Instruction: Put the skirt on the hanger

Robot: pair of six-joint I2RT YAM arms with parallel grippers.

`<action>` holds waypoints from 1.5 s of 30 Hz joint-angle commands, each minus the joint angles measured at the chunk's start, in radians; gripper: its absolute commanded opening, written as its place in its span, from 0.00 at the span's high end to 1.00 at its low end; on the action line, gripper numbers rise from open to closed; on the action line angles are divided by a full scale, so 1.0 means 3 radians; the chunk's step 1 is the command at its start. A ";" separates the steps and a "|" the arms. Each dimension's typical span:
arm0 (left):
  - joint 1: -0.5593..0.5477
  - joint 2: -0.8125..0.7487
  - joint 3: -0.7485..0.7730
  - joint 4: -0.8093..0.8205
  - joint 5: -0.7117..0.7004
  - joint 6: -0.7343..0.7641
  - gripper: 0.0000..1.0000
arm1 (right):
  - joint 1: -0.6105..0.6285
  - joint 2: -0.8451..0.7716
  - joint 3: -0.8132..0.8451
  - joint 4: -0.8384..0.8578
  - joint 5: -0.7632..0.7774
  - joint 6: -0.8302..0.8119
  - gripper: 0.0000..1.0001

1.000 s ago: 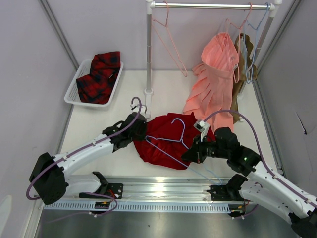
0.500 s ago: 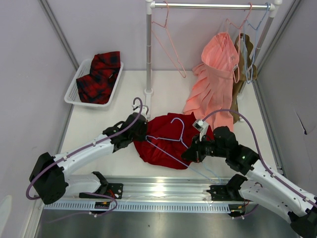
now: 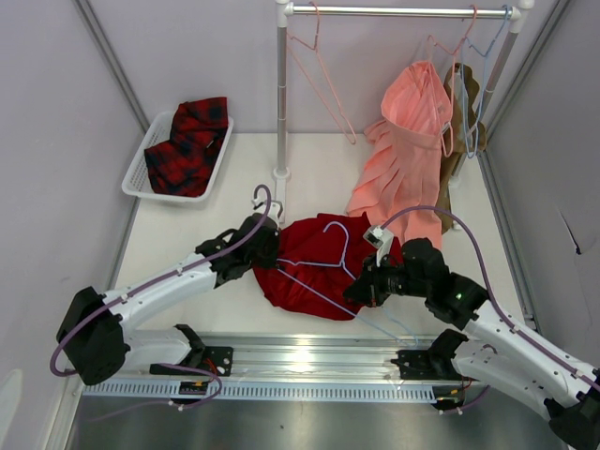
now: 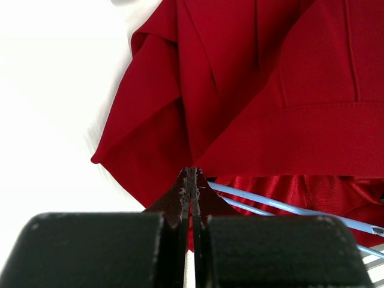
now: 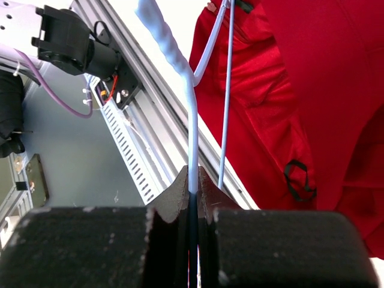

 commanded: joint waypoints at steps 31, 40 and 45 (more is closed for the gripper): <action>-0.0031 0.0285 0.0454 -0.0400 0.0002 0.0080 1.00 | 0.0005 0.0046 0.0353 0.0146 0.0694 -0.0264 1.00; -0.0031 0.0362 0.0531 -0.0502 -0.0003 0.0054 1.00 | 0.0077 0.0056 0.0394 0.0187 0.0914 -0.0315 1.00; -0.0026 0.0408 0.0567 -0.0548 0.0007 0.0044 1.00 | 0.0143 0.0041 0.0414 0.0177 0.1160 -0.0320 1.00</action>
